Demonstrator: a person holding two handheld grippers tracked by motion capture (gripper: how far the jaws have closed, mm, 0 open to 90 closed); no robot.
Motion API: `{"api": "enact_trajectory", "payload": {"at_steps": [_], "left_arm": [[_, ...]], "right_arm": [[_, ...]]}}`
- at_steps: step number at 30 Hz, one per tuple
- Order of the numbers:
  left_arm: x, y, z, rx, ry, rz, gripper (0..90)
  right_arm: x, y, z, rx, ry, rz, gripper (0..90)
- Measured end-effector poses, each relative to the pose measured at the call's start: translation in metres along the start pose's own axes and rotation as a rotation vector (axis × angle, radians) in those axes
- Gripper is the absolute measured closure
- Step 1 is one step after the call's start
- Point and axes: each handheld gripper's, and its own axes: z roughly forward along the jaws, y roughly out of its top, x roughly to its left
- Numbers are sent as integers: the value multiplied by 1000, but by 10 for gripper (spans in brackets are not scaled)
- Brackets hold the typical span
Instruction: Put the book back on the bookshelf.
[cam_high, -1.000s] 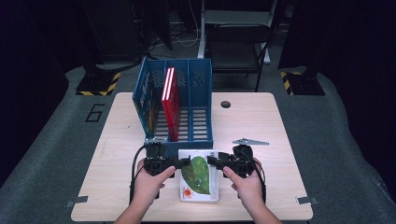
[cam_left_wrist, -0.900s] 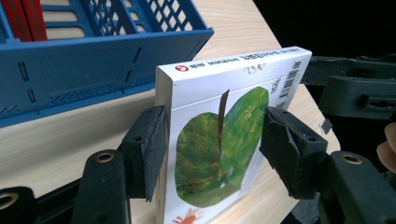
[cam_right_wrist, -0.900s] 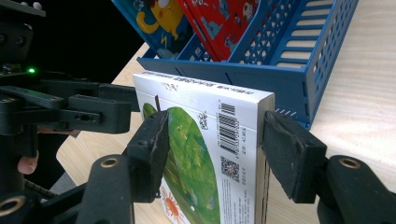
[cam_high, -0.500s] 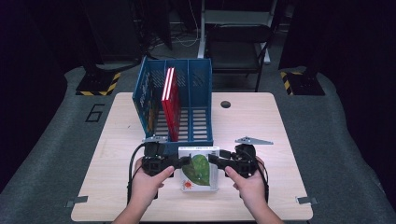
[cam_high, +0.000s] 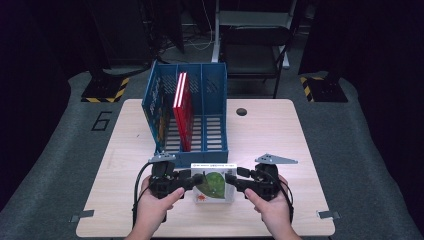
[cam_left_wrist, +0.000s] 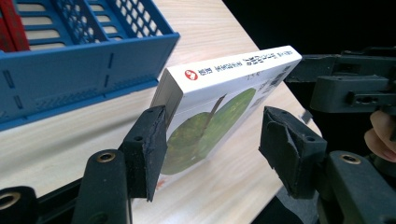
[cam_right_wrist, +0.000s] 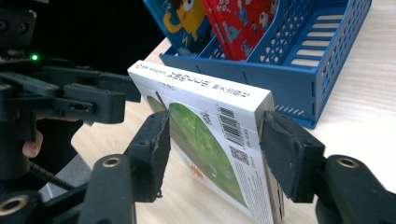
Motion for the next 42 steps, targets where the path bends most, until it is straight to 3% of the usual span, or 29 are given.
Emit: {"api": "enact_trajectory", "payload": {"at_steps": [5,15,20,26,29,30,31,32,33,34,35,36,42], "left_arm": [[-1,-6,-5,14,-17,10,432],[-3,-15,-6,35,-14,24,445],[11,-20,5,83,72,94,396],[20,-21,23,80,34,162,326],[22,-18,27,59,13,155,309],[20,-14,33,29,-6,151,307],[20,-12,35,28,2,153,289],[21,-11,36,33,14,127,330],[21,-11,36,33,14,127,373],[24,-9,37,31,19,78,383],[24,-9,37,31,19,78,381],[25,-9,38,42,51,108,381],[27,-8,49,84,72,90,377]], "right_arm": [[0,-8,-8,2,35,4,466],[1,-17,-9,33,31,-24,470],[-4,-20,-2,60,27,-14,472],[-7,-23,3,82,26,8,472],[-8,-23,4,84,40,11,479],[-7,-23,5,90,41,14,479],[-7,-24,6,93,40,8,479],[-7,-24,8,99,40,7,479],[-7,-24,8,99,40,7,479],[-10,-25,10,94,23,-7,480],[-13,-26,10,81,12,0,482],[-17,-26,10,77,14,17,482],[-39,-23,23,68,-68,48,428]]}}
